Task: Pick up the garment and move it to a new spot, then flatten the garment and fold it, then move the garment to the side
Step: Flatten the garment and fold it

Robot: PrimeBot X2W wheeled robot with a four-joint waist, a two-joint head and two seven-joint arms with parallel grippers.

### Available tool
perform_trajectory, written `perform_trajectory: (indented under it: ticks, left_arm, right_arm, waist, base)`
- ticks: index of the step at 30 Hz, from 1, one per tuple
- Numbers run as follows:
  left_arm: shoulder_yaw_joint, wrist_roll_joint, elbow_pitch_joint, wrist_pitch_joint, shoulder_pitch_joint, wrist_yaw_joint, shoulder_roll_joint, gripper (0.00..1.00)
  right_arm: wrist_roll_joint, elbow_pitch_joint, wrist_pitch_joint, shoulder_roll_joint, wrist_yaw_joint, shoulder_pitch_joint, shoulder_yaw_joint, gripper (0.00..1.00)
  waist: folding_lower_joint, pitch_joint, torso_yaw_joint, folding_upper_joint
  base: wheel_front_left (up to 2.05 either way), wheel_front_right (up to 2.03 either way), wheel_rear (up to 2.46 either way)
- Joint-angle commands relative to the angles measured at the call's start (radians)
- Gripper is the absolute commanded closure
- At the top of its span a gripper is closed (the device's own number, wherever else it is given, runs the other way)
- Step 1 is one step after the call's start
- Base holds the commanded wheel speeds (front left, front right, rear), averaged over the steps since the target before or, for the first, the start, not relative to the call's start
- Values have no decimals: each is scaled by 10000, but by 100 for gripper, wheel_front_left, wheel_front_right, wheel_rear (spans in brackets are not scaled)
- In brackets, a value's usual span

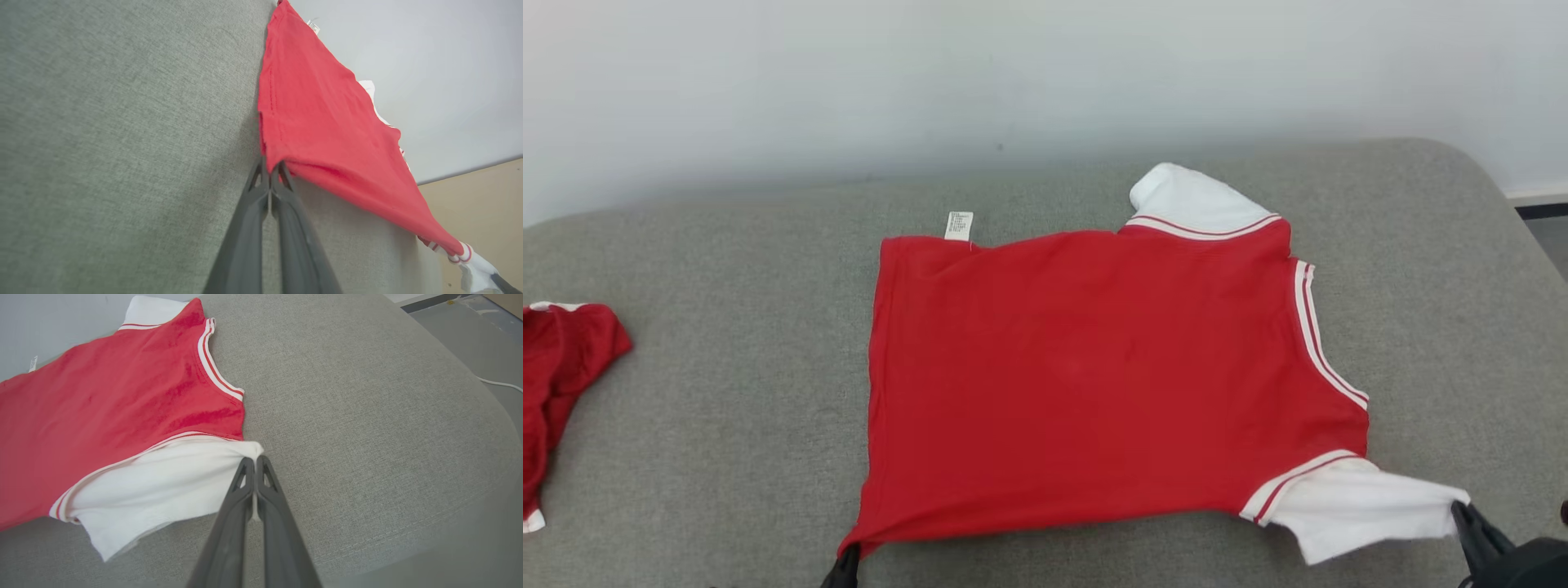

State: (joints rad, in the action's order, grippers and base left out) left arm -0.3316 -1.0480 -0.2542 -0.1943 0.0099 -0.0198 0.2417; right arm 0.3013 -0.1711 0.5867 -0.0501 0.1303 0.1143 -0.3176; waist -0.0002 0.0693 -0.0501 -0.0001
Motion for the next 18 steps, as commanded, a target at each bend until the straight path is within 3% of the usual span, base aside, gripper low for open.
perform_trajectory:
  ticks: [1,8,13,18]
  left_arm:
    - [-25,121,35,47,188,97,120,100]
    - [-396,409,255,506,520,488,335,100]
    - [-681,765,352,762,428,804,524,100]
    - [-547,643,506,720,74,800,431,100]
  right_arm:
    - [-67,65,20,-9,5,195,-14,100]
    - [10,432,100,-8,5,540,288,100]
    - [-674,480,497,-9,5,555,630,100]
    - [-596,391,570,-4,5,-42,832,100]
  waist:
    - [2,-183,0,1]
    - [2,-281,-16,1]
    - [2,-222,39,1]
    - [2,-89,43,1]
  base:
    - [0,0,0]
    - [0,0,0]
    - [0,0,0]
    - [0,0,0]
